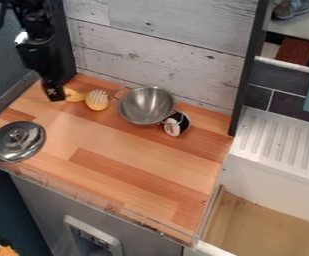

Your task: Move the yellow brush to the bottom right of the table

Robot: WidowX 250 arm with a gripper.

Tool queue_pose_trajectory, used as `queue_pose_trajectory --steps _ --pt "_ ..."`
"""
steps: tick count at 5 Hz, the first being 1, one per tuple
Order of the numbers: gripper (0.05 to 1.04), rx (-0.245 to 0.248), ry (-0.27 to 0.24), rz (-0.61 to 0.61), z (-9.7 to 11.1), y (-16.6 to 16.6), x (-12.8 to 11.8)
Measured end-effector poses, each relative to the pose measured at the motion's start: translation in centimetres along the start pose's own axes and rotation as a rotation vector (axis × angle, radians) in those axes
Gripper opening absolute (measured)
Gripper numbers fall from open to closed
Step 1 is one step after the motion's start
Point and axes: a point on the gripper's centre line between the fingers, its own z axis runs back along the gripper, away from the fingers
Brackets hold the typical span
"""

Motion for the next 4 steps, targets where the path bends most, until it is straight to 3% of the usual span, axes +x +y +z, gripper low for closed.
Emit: queue_pose_trajectory --steps 2,3,4 --pt "1.001 0.037 -0.024 -0.104 -1.8 -0.1 -2.6" --pt "1.001 0.064 -0.066 -0.174 -3.8 0.4 -4.0" --pt "0.946 0.067 -0.083 -0.196 -4.2 0.4 -4.7"
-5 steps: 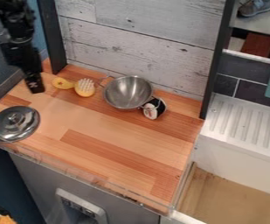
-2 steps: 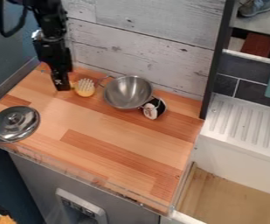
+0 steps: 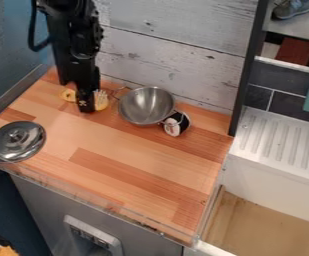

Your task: Move the yellow brush to the bottom right of the table

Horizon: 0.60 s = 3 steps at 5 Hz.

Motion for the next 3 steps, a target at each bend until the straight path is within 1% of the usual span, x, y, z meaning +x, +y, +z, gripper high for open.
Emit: queue_pose_trajectory --steps 1,3 --pt "0.744 -0.027 -0.016 0.007 -0.04 -0.37 0.19" --pt "0.742 -0.029 -0.015 0.033 -0.10 -0.21 0.35"
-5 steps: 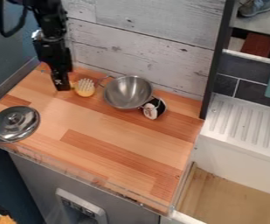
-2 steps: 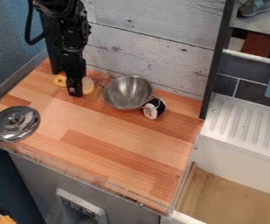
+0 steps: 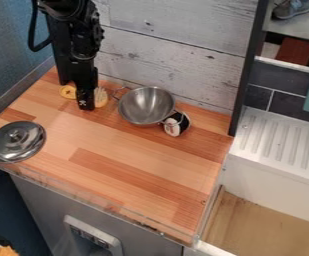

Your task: Move the yellow brush to the bottom right of the table

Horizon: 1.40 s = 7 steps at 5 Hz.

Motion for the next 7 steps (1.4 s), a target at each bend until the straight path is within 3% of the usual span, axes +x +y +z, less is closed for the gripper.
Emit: queue_pose_trajectory --steps 1,3,5,7 --pt "0.742 0.001 -0.010 0.052 0.5 0.6 1.1" --pt "0.742 -0.109 -0.003 0.142 6.8 3.3 2.2" --pt "0.741 -0.081 0.054 0.160 9.1 8.7 -1.3" --pt "0.742 -0.094 0.035 0.021 8.4 15.2 -6.6"
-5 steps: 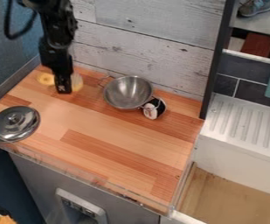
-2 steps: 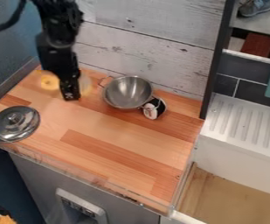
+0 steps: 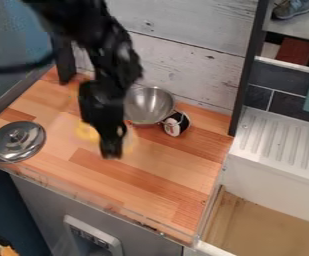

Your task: Move the yellow brush to the bottom right of the table

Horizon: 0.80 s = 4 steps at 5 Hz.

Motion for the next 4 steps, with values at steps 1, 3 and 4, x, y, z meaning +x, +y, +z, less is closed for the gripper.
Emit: queue_pose_trajectory --steps 1,3,4 --pt "0.742 -0.024 -0.004 -0.041 -0.4 2.3 -1.5" --pt "0.741 -0.016 -0.039 -0.137 -2.7 5.0 -3.9" --pt "0.741 -0.007 -0.049 -0.159 -3.6 5.3 -4.3"
